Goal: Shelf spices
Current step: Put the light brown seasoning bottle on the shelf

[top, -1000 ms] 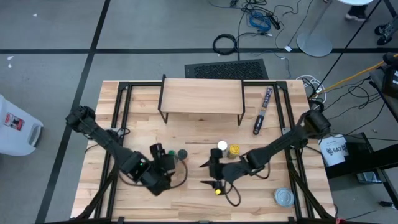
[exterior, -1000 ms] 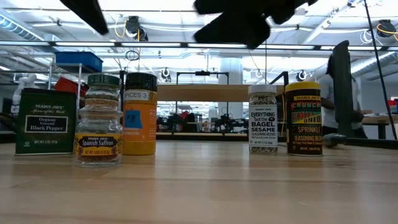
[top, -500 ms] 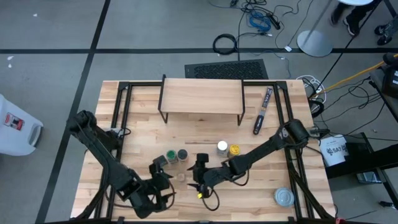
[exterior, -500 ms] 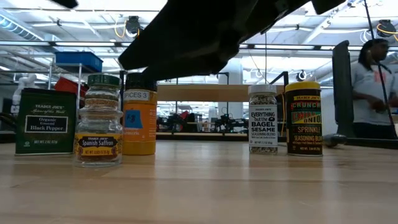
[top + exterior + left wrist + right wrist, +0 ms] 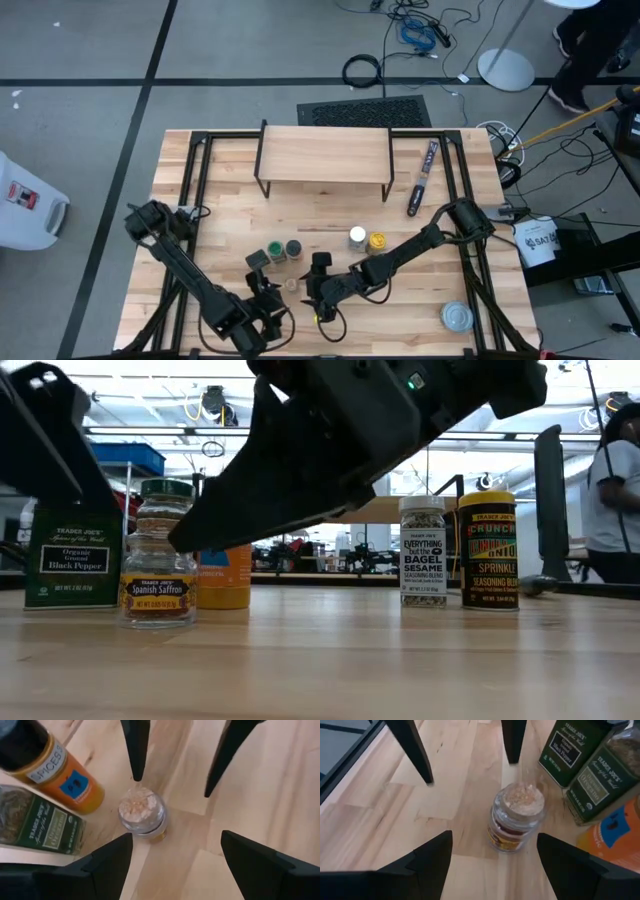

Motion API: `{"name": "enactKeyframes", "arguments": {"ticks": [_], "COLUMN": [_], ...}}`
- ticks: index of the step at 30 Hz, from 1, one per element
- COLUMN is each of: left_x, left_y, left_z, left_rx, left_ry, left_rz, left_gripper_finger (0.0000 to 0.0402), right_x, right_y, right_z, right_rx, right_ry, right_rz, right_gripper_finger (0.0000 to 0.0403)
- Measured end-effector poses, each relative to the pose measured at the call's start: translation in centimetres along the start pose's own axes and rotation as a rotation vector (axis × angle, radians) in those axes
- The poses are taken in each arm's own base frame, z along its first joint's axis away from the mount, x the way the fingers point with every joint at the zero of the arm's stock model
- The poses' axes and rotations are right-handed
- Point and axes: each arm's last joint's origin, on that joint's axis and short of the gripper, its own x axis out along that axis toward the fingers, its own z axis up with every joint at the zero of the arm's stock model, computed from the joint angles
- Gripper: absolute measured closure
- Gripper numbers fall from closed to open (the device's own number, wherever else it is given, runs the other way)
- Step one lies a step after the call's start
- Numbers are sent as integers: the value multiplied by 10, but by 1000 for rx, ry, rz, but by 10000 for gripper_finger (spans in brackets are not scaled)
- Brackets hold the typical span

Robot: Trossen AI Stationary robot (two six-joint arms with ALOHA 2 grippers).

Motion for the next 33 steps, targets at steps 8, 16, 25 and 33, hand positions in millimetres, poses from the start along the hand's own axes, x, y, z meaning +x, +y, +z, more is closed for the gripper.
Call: {"name": "enactKeyframes", "arguments": {"ticks": [8,16,25,33], "left_x": [19,30,45,46], "left_y": [-4,-2,6,3], "left_z": [-12,-15,-6,-5], "left_rx": [24,35,20,25], "left_ry": [-37,-68,-56,-58], "left_rz": [84,143,190,168], "left_gripper_finger": [88,88,88,112], "right_x": [1,1,1,0], "right_y": [-1,-1,0,1], "right_z": [0,0,-1,-4], "right_rx": [4,4,1,-19], "right_ry": [-2,-2,1,35], "right_rz": [-3,0,4,1], "right_gripper_finger": [124,124,124,124]}}
